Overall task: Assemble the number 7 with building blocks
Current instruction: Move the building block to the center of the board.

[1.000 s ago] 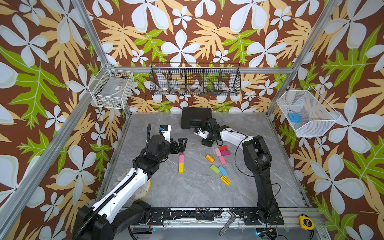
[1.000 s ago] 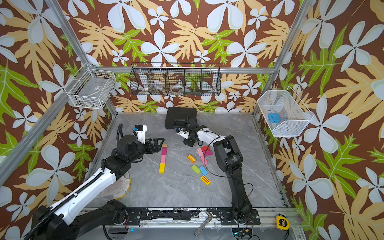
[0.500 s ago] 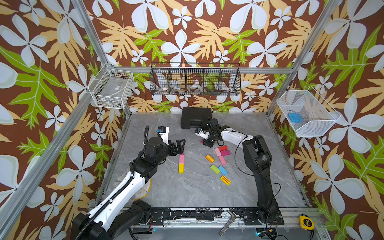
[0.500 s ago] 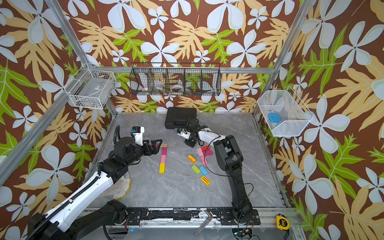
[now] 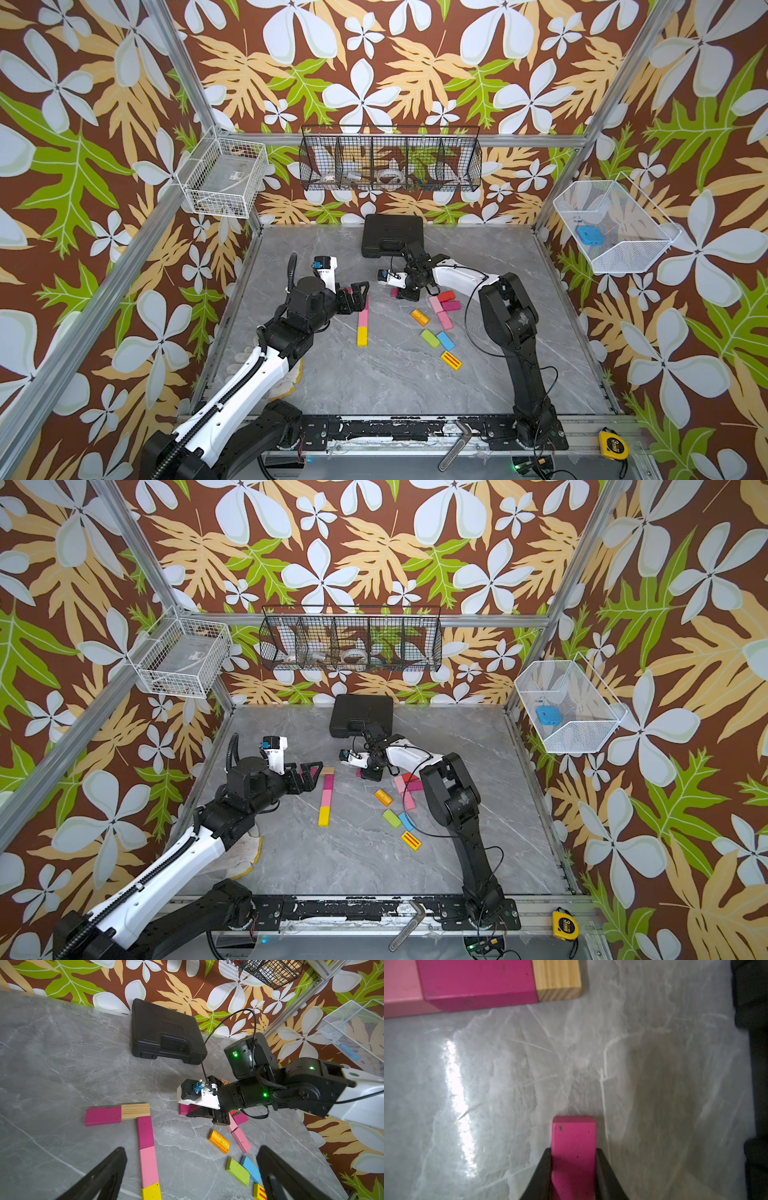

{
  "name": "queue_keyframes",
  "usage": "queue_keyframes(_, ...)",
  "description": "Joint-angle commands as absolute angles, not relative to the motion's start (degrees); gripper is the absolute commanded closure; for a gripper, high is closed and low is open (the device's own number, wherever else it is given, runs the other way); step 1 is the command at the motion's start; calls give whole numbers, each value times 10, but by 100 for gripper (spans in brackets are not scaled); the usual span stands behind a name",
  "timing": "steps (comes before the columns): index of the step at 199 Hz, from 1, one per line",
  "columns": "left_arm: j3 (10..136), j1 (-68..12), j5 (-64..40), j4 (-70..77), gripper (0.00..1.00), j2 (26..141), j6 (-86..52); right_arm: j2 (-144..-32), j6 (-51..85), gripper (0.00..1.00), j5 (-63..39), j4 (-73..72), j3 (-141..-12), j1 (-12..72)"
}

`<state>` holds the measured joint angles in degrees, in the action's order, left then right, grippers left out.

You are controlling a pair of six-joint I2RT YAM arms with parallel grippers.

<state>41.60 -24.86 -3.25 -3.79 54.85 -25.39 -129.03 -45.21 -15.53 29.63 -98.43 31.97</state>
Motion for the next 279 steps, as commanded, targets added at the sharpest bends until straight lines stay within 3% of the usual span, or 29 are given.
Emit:
queue_keyframes(1,415,-249,-24,-33,0,544,-247,-1299,-505,74,-167,334,-999,327)
queue_keyframes(134,417,-249,-11,-31,0,547,-239,-1361,-543,71,-168,373,-1100,340)
queue_keyframes(216,422,-249,-8,-35,0,544,-239,-1317,-485,54,-187,326,-1088,337)
queue_keyframes(279,426,-249,2,-38,0,532,-237,-1167,-353,41,-211,227,-906,317)
